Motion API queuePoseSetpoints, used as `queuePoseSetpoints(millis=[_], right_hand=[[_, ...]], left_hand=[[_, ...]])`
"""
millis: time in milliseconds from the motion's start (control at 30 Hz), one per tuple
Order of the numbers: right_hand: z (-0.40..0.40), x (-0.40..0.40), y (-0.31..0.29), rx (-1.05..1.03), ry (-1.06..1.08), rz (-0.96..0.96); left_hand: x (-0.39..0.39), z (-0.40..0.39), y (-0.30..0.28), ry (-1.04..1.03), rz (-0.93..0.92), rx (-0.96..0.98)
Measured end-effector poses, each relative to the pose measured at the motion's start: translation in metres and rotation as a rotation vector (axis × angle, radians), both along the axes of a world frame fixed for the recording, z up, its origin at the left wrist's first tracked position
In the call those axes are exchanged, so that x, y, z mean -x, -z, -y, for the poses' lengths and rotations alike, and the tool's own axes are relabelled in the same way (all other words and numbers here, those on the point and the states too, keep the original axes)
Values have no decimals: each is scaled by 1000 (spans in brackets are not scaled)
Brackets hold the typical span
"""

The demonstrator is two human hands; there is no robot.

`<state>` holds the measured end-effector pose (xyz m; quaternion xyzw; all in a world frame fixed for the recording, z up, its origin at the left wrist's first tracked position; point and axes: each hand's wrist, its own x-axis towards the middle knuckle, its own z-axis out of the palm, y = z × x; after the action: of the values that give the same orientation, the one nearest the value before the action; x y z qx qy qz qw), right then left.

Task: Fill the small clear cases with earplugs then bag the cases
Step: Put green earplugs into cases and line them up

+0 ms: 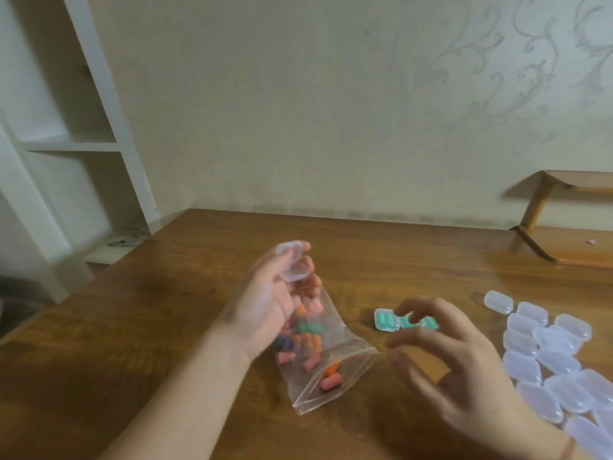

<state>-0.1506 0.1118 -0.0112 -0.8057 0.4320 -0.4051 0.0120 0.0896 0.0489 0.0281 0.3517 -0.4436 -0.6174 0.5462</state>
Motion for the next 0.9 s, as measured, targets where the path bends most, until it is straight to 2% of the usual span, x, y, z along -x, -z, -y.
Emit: queuePoseSetpoints(millis=[133, 200, 300, 400, 600, 900], right_hand=[[3, -17, 14, 10, -87, -405], [6, -26, 19, 22, -51, -497], [13, -35, 24, 7, 40, -517], [17, -42, 25, -36, 103, -476], [36, -60, 20, -156, 212, -478], [58, -59, 12, -29, 198, -567]], left_hand=[[-25, 21, 21, -240, 216, 51], [-28, 23, 34, -270, 199, 21], [-24, 22, 40, -241, 39, -59], [-20, 19, 39, -216, -16, -55], [-19, 16, 43, -208, 101, -40], [-18, 20, 50, -216, 304, 35]])
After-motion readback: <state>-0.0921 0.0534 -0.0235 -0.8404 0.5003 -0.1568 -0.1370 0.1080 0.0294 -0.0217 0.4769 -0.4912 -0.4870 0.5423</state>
